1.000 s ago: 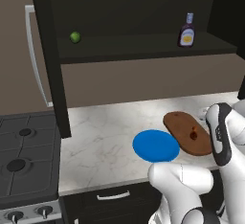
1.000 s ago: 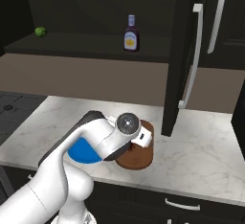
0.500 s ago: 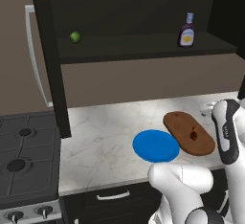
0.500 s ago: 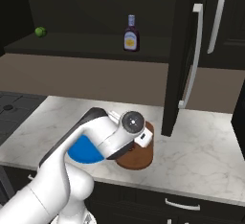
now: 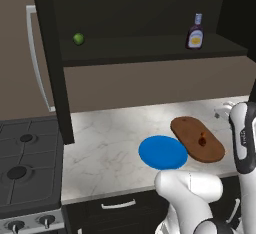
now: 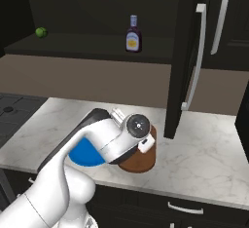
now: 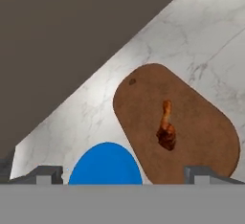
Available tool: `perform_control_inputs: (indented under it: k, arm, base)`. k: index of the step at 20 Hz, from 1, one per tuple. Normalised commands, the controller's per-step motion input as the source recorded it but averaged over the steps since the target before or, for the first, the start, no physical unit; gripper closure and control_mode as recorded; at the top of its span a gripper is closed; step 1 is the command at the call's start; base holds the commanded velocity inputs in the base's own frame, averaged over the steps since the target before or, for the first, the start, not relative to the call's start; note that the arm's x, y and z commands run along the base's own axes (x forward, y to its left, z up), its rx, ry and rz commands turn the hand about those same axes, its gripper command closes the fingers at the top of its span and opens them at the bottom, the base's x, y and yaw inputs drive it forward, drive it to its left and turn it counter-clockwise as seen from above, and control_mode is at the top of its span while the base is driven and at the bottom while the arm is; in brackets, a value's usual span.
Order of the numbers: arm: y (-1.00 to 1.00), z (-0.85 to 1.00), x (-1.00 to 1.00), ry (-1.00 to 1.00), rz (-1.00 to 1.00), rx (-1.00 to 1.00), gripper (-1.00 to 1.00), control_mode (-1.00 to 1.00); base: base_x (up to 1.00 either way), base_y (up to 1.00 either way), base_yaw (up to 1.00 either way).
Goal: Pick the chicken drumstick from the plate and place it on the cutting board. Then pick the condiment bottle from the cabinet and place it next to the cutting board.
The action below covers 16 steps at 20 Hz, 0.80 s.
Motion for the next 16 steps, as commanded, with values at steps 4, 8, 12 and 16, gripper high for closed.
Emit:
perform_control_inputs:
  k: [4,8,12,16]
  arm:
    - [0.14,0.08,-0.14,0.0,-0.14,0.14,-1.0,-1.0]
    - [0.23,0.05,-0.09,0.0,-0.16,0.13,-1.0,-1.0]
    - [0.33,0.02,-0.01,0.0,-0.14,0.13,-1.0,-1.0]
    - [0.36,0.01,0.0,0.0,-0.13,0.16,-1.0,-1.0]
  base:
    - [0.0,0.0,0.0]
    - [0.0,0.0,0.0]
    - [0.0,0.0,0.0]
    - [0.0,0.0,0.0]
